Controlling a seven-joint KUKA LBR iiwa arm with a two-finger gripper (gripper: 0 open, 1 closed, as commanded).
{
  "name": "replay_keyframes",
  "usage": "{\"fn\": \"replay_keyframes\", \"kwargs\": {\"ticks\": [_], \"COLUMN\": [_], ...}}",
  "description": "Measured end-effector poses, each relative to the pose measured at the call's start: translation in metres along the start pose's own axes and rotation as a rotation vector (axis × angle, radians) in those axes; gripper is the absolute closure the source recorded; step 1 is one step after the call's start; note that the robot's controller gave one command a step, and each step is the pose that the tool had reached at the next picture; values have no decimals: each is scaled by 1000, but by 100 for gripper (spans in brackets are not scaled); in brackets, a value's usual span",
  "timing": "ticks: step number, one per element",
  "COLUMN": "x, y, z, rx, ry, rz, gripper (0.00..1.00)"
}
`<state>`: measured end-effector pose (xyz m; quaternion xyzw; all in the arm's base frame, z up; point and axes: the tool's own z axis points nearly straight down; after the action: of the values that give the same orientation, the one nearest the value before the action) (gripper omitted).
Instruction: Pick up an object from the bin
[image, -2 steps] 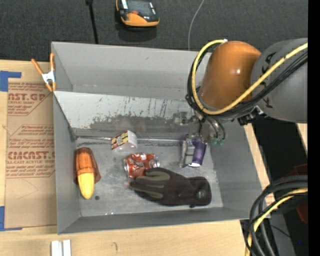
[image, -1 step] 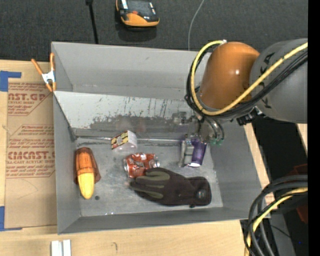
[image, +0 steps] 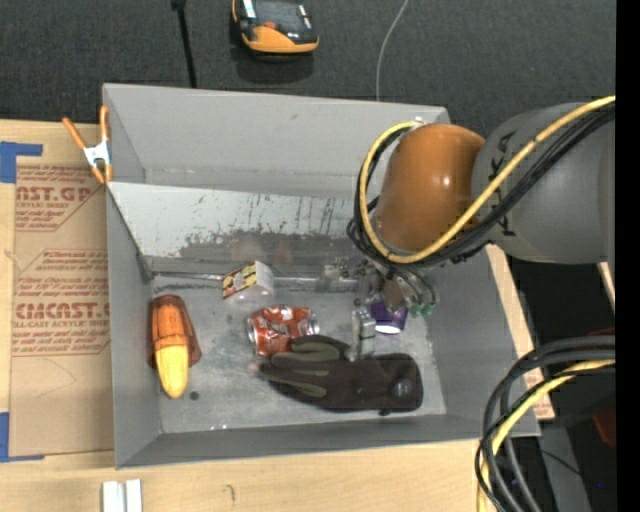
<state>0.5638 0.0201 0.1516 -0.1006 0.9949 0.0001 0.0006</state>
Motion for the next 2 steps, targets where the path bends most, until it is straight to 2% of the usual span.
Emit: {"fn": "replay_keyframes", "kwargs": {"ticks": [1,2], "x": [17,13], "y": [12,49], "z": [59,82], "rx": [0,-1], "ry": [-5,2], "rz": [124,248], "gripper": [0,100]}}
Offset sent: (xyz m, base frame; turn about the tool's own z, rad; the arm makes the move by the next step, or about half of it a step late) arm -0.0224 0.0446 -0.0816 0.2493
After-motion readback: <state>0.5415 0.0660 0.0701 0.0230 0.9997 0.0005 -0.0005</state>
